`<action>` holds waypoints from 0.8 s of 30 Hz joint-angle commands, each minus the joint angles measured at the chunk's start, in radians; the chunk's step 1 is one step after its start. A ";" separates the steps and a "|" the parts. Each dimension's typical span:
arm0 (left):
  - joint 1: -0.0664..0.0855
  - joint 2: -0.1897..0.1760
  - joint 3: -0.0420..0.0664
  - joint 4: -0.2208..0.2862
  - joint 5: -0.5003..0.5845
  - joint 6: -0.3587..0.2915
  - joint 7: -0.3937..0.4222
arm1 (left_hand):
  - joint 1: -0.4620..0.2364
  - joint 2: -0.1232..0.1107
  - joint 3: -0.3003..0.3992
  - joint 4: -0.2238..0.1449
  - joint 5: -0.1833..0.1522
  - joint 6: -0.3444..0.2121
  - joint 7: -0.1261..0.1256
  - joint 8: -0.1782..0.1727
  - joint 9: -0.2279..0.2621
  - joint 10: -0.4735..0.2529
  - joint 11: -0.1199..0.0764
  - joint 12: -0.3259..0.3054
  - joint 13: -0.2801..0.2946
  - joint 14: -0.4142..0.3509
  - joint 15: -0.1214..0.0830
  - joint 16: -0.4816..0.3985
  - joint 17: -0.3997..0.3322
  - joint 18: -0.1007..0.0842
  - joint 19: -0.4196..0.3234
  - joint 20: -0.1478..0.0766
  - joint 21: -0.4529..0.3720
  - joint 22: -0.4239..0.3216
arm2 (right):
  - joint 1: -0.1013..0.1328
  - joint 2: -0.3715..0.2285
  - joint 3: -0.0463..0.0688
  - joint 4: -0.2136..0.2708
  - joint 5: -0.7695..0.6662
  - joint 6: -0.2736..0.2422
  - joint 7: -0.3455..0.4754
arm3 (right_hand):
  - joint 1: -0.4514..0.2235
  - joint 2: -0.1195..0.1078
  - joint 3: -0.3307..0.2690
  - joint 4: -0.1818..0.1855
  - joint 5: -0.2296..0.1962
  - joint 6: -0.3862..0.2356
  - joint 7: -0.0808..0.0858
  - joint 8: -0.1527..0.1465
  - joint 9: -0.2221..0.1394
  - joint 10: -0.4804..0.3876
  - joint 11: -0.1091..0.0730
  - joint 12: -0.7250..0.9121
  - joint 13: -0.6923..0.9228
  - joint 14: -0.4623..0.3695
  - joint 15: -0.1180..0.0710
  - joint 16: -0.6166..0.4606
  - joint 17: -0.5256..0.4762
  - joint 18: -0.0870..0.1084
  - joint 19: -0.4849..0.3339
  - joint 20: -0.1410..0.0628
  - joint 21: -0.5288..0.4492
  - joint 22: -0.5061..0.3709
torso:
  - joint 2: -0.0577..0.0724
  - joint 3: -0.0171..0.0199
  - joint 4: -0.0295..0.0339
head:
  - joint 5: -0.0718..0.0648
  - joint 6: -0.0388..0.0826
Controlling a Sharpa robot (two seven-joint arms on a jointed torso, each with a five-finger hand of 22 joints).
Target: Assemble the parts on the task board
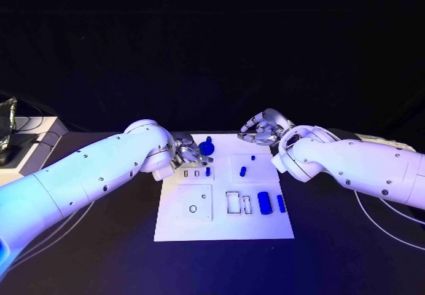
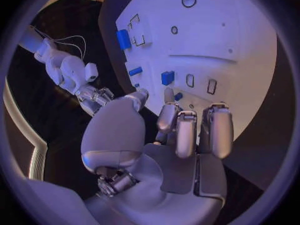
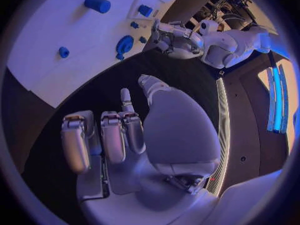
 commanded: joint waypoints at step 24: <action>0.008 0.065 -0.003 -0.082 -0.076 0.106 -0.025 | -0.081 -0.019 -0.043 0.000 -0.004 0.003 -0.007 0.004 0.035 0.002 -0.001 -0.003 0.000 0.104 -0.010 0.006 0.263 -0.021 0.010 0.000 0.006 0.060 | 0.003 0.011 0.001 -0.007 -0.014 0.016 -0.016 | -0.001 -0.014 -0.006 0.006 0.011 -0.009 0.002 0.005 0.002 0.072 -0.003 -0.002 0.233 0.086 -0.005 -0.006 0.186 -0.007 0.105 -0.005 0.003 0.263 | 0.004 -0.0063 0.0009 | -0.004 -0.015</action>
